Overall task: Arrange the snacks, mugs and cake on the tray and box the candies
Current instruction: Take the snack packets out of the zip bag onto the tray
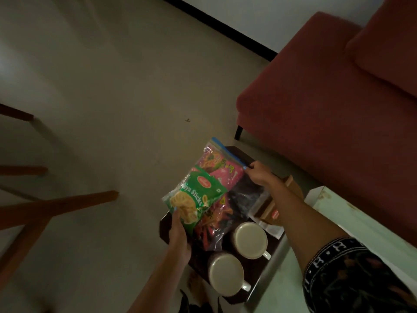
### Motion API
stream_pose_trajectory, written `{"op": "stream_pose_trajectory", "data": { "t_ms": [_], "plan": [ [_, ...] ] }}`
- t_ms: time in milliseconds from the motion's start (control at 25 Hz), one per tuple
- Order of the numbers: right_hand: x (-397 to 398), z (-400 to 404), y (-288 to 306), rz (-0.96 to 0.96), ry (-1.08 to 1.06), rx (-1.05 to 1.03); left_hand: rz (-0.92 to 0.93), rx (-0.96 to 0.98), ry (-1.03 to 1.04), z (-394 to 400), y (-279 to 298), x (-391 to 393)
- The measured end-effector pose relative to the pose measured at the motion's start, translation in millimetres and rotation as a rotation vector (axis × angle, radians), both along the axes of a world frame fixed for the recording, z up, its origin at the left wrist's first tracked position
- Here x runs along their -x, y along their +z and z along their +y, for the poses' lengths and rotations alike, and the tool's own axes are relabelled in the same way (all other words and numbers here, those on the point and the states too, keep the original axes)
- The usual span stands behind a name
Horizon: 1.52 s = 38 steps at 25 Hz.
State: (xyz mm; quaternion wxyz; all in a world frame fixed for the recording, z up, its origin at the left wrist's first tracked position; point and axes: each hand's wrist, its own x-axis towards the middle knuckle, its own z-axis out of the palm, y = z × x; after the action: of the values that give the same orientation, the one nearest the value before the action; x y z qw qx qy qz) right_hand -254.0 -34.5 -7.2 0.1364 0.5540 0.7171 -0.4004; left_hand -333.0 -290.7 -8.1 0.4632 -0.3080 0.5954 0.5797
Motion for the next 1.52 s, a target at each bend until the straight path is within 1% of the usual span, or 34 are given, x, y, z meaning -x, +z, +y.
{"op": "stream_pose_trajectory", "data": {
  "t_ms": [40, 120, 200, 280, 360, 440, 480, 520, 600, 680, 720, 760, 800, 840, 880, 920, 960, 1000, 1040, 1080, 1160, 1200, 1240, 1280, 1360, 1400, 1440, 1520],
  "plan": [
    [1, 0, 0, 0.001, -0.003, 0.023, -0.026, -0.044, 0.011, 2, -1, 1],
    [2, -2, 10, 0.076, -0.059, 0.078, 0.007, -0.123, 0.022, 4, 5, 4],
    [3, -6, 32, 0.209, -0.132, 0.094, 0.059, -0.18, 0.029, 6, 14, 6],
    [1, -11, 65, 0.369, -0.194, 0.114, 0.138, -0.235, -0.013, 8, 24, 8],
    [-15, -15, 107, 0.482, -0.242, 0.048, 0.219, -0.343, -0.066, 15, 47, 4],
    [-43, -20, 148, 0.546, -0.293, -0.108, 0.324, -0.439, -0.161, 25, 69, -7],
    [-62, -23, 168, 0.583, -0.327, -0.181, 0.362, -0.416, -0.194, 31, 80, -15],
    [-86, -28, 191, 0.638, -0.376, -0.229, 0.352, -0.358, -0.221, 37, 93, -27],
    [-132, -39, 232, 0.766, -0.483, -0.242, 0.315, -0.223, -0.278, 45, 118, -56],
    [-182, -53, 267, 0.888, -0.566, -0.228, 0.311, -0.17, -0.361, 51, 146, -100],
    [-210, -61, 281, 0.951, -0.595, -0.214, 0.349, -0.146, -0.398, 53, 162, -130],
    [-234, -69, 290, 1.0, -0.612, -0.19, 0.461, -0.093, -0.434, 55, 177, -159],
    [-256, -78, 295, 1.016, -0.616, -0.176, 0.617, -0.046, -0.462, 56, 190, -187],
    [-279, -88, 298, 0.999, -0.611, -0.197, 0.767, -0.063, -0.477, 59, 205, -217],
    [-298, -98, 297, 0.944, -0.591, -0.262, 0.868, -0.097, -0.503, 65, 222, -246],
    [-319, -111, 293, 0.855, -0.561, -0.37, 0.952, -0.141, -0.6, 70, 240, -276],
    [-337, -123, 287, 0.738, -0.511, -0.503, 0.968, -0.206, -0.718, 76, 257, -303],
    [-353, -136, 280, 0.615, -0.446, -0.639, 0.87, -0.281, -0.778, 83, 269, -327],
    [-369, -149, 273, 0.514, -0.387, -0.755, 0.729, -0.316, -0.807, 90, 276, -349],
    [-383, -161, 266, 0.438, -0.347, -0.836, 0.658, -0.298, -0.845, 97, 278, -368],
    [-413, -178, 255, 0.353, -0.336, -0.891, 0.676, -0.189, -0.992, 102, 276, -402],
    [-426, -183, 249, 0.346, -0.344, -0.865, 0.701, -0.148, -1.057, 103, 272, -415],
    [-441, -186, 243, 0.381, -0.382, -0.797, 0.715, -0.121, -1.105, 103, 267, -428],
    [-454, -187, 237, 0.475, -0.474, -0.678, 0.692, -0.122, -1.144, 104, 260, -437],
    [-480, -187, 229, 0.703, -0.799, -0.401, 0.585, -0.139, -1.216, 102, 246, -455],
    [-491, -187, 225, 0.755, -0.948, -0.306, 0.563, -0.12, -1.242, 98, 242, -464],
    [-501, -186, 219, 0.76, -1.049, -0.237, 0.592, -0.089, -1.263, 96, 238, -472],
    [-511, -185, 212, 0.771, -1.139, -0.103, 0.713, -0.029, -1.296, 91, 235, -483]
  ]
}}
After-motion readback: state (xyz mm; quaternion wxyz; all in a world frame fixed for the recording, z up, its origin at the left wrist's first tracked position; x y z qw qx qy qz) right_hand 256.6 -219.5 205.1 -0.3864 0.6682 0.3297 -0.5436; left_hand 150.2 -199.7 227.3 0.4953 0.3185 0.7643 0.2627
